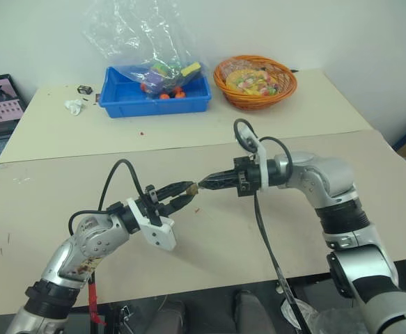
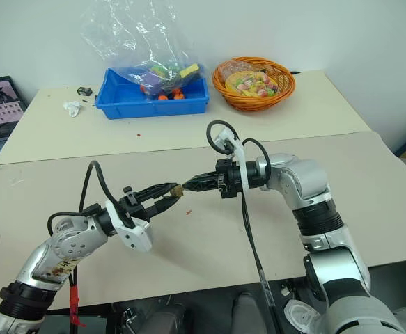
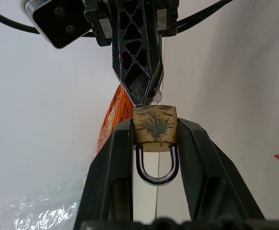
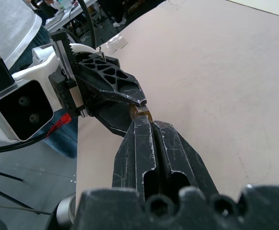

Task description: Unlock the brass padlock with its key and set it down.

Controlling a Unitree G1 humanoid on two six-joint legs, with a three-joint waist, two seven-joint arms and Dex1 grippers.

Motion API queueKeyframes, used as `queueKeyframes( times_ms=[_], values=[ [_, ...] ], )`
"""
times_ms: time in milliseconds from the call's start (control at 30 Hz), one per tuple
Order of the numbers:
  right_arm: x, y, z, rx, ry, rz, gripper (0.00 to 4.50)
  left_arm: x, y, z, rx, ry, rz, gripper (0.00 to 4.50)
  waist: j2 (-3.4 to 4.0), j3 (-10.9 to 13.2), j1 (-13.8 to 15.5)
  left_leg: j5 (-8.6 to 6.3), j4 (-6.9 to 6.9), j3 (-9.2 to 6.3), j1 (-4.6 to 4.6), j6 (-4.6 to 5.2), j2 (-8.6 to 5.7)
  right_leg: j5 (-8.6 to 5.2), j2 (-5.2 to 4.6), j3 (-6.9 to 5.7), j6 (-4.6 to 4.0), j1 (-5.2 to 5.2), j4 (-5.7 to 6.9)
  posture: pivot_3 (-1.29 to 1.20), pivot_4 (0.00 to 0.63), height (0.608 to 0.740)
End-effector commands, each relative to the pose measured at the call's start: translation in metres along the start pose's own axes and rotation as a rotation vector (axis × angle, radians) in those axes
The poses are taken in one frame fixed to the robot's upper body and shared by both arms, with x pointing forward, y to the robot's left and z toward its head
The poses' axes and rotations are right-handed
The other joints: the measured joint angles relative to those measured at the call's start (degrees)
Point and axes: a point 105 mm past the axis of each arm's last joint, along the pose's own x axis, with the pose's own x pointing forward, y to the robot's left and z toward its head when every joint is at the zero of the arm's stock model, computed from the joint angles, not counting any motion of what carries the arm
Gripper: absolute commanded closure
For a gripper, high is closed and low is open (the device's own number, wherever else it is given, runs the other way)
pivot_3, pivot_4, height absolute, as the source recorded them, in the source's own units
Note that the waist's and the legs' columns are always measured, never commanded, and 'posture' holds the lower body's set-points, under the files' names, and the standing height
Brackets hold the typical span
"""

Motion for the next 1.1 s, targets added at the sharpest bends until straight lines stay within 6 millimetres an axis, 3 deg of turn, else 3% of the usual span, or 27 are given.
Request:
queueKeyframes(
  times_ms=[33, 167, 400, 633, 800, 933, 1100],
  values=[
    [0.001, 0.006, 0.007, -0.024, -0.014, 0.022, 4.40, 0.000, 0.009, 0.006, 0.015, -0.019, 0.037, 3.69, 0.00, 0.00, -0.01, 0.00, 0.00, 0.00, 0.00, 0.00, 0.00, 0.00, 0.00, 0.00, 0.00, 0.00, 0.00, 0.00, 0.150, 0.740],
    [0.005, 0.000, -0.003, 0.079, 0.034, -0.022, 4.40, 0.000, 0.009, 0.006, 0.017, -0.019, 0.038, 3.69, 0.00, 0.00, -0.05, 0.00, 0.00, 0.00, 0.00, 0.00, 0.00, 0.00, 0.00, 0.00, 0.00, 0.00, 0.01, 0.00, 0.150, 0.740],
    [0.007, 0.001, -0.023, 0.402, 0.080, -0.034, 4.40, -0.001, 0.008, 0.007, 0.018, -0.015, 0.038, 3.69, 0.00, 0.00, 0.06, 0.00, 0.00, 0.00, 0.00, 0.00, 0.02, 0.01, 0.00, 0.01, -0.01, 0.00, 0.01, 0.00, 0.150, 0.740],
    [0.006, -0.013, -0.036, 0.686, 0.097, -0.117, 4.40, -0.001, 0.009, 0.007, 0.022, -0.012, 0.044, 3.69, 0.03, -0.02, -0.07, 0.01, 0.00, 0.00, 0.00, -0.01, 0.03, 0.03, 0.00, 0.02, -0.05, 0.00, 0.04, 0.00, 0.150, 0.740],
    [0.005, -0.016, -0.038, 0.704, 0.096, -0.146, 4.40, -0.001, 0.009, 0.007, 0.019, -0.011, 0.046, 3.69, 0.03, -0.02, -0.09, 0.01, 0.01, 0.01, 0.00, -0.01, 0.01, 0.03, 0.00, 0.01, -0.05, 0.00, 0.03, 0.00, 0.150, 0.740],
    [0.004, -0.020, -0.028, 0.576, 0.057, -0.182, 4.40, -0.001, 0.009, 0.006, 0.017, -0.009, 0.046, 3.69, 0.03, -0.02, -0.22, 0.01, 0.01, 0.01, 0.00, -0.01, 0.01, 0.03, 0.00, 0.01, -0.05, 0.00, 0.04, 0.00, 0.150, 0.740],
    [0.003, -0.017, -0.017, 0.494, 0.023, -0.188, 2.98, -0.001, 0.009, 0.006, 0.016, -0.006, 0.049, 3.69, 0.03, -0.02, -0.24, 0.01, 0.03, 0.00, 0.00, -0.01, 0.00, 0.03, 0.00, 0.01, -0.05, 0.00, 0.04, 0.00, 0.150, 0.740]
  ],
)
